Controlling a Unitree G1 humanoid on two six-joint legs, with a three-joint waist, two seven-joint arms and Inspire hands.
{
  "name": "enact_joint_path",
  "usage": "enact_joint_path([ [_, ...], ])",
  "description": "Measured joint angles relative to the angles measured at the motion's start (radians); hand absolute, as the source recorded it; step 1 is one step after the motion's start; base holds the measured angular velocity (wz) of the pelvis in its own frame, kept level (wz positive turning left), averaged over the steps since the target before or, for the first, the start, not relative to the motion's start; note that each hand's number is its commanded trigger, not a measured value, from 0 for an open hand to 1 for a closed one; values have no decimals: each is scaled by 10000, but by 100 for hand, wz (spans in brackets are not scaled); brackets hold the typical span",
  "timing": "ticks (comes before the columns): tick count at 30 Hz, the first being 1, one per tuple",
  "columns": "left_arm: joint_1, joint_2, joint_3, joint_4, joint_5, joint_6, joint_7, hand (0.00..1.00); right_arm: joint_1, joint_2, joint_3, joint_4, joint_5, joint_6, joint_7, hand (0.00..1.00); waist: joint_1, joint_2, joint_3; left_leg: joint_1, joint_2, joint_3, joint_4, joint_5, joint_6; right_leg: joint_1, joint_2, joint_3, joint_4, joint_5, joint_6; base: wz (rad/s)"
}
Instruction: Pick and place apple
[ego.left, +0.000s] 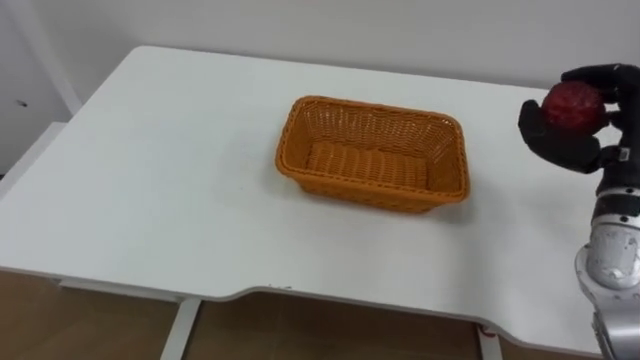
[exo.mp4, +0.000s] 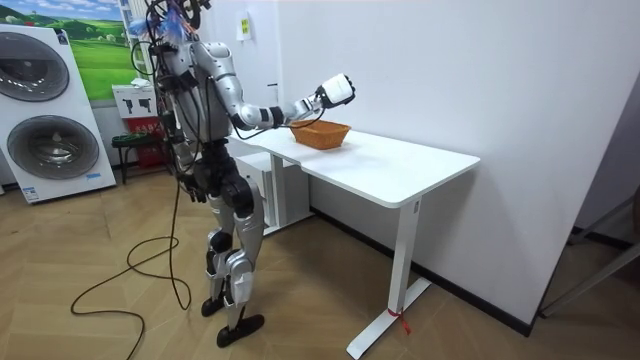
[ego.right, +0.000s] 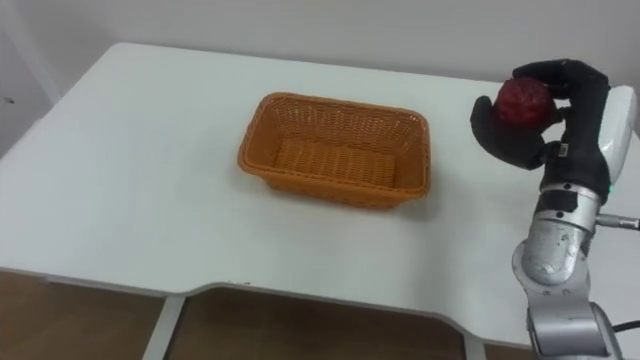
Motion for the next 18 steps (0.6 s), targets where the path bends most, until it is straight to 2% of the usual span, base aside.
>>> enact_joint_path([
  [5, -94, 8, -310, -9, 4, 4, -84, 0, -449, 1, 718, 2, 55, 1, 667, 100, 54, -23, 15, -28, -4, -33, 18, 16, -2, -27, -3, -36, -22, 1, 0, 3],
  [10, -158, 8, -295, -11, 17, 57, -376, 0, -636, 0, 856, 3, 3, 15, 1573, 100, 131, -114, 56, -33, -9, -40, 5, 22, -1, -42, -6, -36, -29, 1, -1, -1],
  [12, -187, 18, -289, -11, 39, 101, -505, 0, -741, -3, 882, 4, -82, 87, 1779, 100, 304, -164, 88, -57, -3, -31, -10, 22, -1, -97, -3, -33, -27, 1, 0, -7],
  [14, -288, 19, -380, -22, 46, 125, -555, 0, -1030, -33, 1093, 6, -241, 225, 2069, 100, 338, -261, 63, -243, 5, -31, 59, 22, -1, -292, 1, -60, -21, 2, -1, 0],
  [16, -363, 14, -404, -21, 168, 161, -694, 0, -1269, -53, 1365, 76, -252, 320, 2283, 100, 378, -270, 68, -321, -3, -39, 146, 22, -1, -318, -7, -98, -20, 3, -3, 6],
  [17, -378, 23, -461, -23, 218, 161, -704, 0, -1344, -53, 1495, 170, -260, 324, 2409, 57, 473, -268, 69, -308, -7, -53, 148, 22, -1, -298, -13, -122, -20, 3, -3, 6],
  [18, -393, 36, -510, -30, 218, 161, -705, 0, -1380, -54, 1569, 214, -267, 336, 2460, 37, 517, -269, 69, -307, -7, -55, 148, 22, -1, -297, -14, -127, -21, 3, -3, 4],
])
